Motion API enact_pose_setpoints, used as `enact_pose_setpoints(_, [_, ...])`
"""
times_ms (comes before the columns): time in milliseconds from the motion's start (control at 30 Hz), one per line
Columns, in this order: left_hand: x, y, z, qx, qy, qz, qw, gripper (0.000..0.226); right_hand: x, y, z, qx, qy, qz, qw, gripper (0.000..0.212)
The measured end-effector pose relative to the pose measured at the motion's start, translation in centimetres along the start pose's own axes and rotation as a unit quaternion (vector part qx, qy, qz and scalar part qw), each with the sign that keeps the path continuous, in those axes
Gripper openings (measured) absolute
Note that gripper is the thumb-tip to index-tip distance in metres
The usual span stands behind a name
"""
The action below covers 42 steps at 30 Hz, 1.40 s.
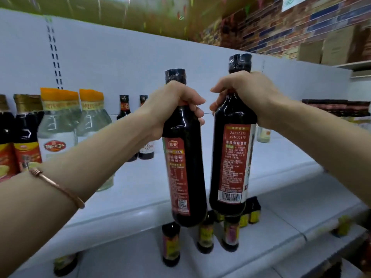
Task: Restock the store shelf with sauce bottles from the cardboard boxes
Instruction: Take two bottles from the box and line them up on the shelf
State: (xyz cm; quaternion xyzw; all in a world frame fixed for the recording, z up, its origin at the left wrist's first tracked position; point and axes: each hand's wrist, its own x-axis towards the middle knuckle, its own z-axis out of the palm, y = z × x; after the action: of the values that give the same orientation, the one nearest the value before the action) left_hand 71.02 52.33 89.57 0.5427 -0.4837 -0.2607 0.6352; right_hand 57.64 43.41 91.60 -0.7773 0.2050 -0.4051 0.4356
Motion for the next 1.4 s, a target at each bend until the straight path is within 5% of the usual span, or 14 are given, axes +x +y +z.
enact_pose_setpoints(767, [12.7, -7.5, -9.5, 0.146, 0.261, -0.034, 0.954, 0.021, 21.5, 11.5, 12.0, 0.096, -0.223, -0.030, 0.970, 0.014])
enact_pose_setpoints(1000, [15.0, -8.9, -11.6, 0.161, 0.293, -0.081, 0.939, 0.031, 23.9, 13.8, 15.0, 0.076, -0.151, -0.081, 0.982, 0.022])
enact_pose_setpoints(1167, [13.6, -10.8, -11.0, 0.271, 0.321, 0.060, 0.905, 0.014, 23.8, 14.4, 16.3, 0.081, -0.120, -0.103, 0.984, 0.037])
enact_pose_setpoints(1267, [12.4, -11.9, -10.9, 0.317, 0.325, 0.091, 0.886, 0.026, 22.8, 15.5, 16.8, 0.099, -0.107, -0.122, 0.982, 0.039])
enact_pose_setpoints(1400, [9.9, -12.5, -11.4, 0.277, 0.247, 0.063, 0.926, 0.052, 22.3, 16.2, 16.5, 0.096, -0.116, -0.145, 0.978, 0.023])
